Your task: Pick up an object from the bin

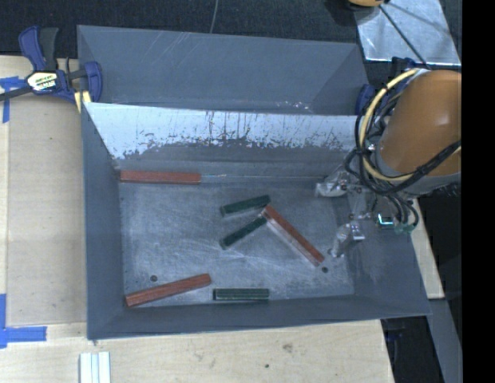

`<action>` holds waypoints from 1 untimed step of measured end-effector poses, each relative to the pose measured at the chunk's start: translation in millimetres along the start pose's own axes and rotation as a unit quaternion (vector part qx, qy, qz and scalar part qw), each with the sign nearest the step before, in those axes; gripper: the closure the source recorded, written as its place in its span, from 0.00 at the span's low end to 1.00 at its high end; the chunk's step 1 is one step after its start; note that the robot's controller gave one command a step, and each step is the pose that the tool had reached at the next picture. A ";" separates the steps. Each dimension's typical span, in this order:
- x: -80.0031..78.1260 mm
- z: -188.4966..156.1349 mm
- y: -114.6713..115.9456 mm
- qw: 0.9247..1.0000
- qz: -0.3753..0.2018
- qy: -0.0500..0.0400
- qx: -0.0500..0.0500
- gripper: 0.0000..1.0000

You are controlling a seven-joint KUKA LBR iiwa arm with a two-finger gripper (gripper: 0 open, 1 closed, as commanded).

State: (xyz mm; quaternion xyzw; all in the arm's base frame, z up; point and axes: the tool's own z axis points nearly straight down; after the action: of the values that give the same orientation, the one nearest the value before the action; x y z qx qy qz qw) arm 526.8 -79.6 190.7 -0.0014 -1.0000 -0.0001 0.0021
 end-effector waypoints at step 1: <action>-1.8 -3.7 0.2 1.000 -0.001 -0.004 0.001 0.00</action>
Offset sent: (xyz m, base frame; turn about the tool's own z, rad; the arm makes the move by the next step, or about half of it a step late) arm -0.0102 -0.0146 -0.1169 0.0797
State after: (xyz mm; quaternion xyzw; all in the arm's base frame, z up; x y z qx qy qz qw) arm 528.6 -79.4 194.3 -0.0002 -1.0000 0.0004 -0.0017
